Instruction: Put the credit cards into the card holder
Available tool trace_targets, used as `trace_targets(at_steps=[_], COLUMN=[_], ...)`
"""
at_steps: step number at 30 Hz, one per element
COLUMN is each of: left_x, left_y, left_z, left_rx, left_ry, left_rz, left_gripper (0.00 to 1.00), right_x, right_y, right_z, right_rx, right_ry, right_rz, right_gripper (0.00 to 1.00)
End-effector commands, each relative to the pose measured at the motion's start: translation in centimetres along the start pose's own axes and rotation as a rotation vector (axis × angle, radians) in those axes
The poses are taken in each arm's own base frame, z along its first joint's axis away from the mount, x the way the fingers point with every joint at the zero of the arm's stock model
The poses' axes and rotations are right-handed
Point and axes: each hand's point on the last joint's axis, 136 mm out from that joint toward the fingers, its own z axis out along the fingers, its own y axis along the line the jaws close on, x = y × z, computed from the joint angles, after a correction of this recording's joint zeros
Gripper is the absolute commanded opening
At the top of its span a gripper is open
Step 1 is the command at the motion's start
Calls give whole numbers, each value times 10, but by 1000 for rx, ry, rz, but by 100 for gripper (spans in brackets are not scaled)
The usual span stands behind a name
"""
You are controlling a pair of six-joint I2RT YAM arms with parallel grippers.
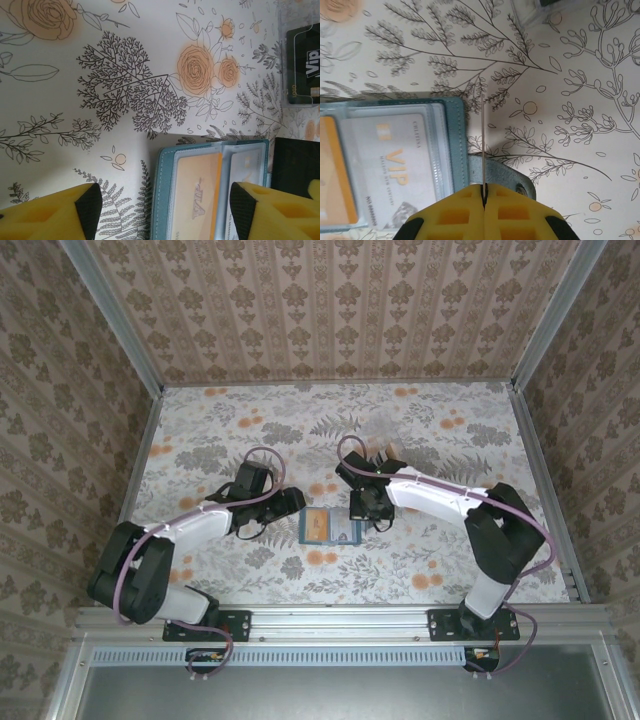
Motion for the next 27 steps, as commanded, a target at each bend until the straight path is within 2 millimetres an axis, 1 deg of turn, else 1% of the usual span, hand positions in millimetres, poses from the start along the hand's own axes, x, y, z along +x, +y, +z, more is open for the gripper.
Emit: trace_targets(at_steps=[1, 2, 8, 15, 18, 21, 24, 27], left_x=[11, 13, 17, 22, 24, 26, 27, 27], left_y=[7, 8, 8, 7, 7, 7, 6, 4], left_z=[5, 6, 8, 14, 16, 19, 20, 20], left_rx=[-3, -5, -1, 6, 8, 7, 8, 12], left_ry=[45, 50, 69, 94, 103, 112, 116, 118], left_rz=[-23, -24, -17, -14, -13, -11, -9, -3], left_gripper=[68, 67, 63, 58, 55, 52, 52, 51], right_x=[-2, -2, 8, 15, 15, 9, 4, 4], right_y=[3, 7, 25, 22, 19, 15, 17, 21], right_z=[-17, -18, -7, 7, 5, -4, -11, -12], right_rx=[-58, -78, -189, -181, -171, -158, -179, -200], right_ry=[-40, -44, -5, 17, 7, -26, -49, -49], right_rz=[13, 17, 44, 48, 48, 45, 37, 35], right_gripper=[3, 3, 0, 0, 0, 0, 0, 0])
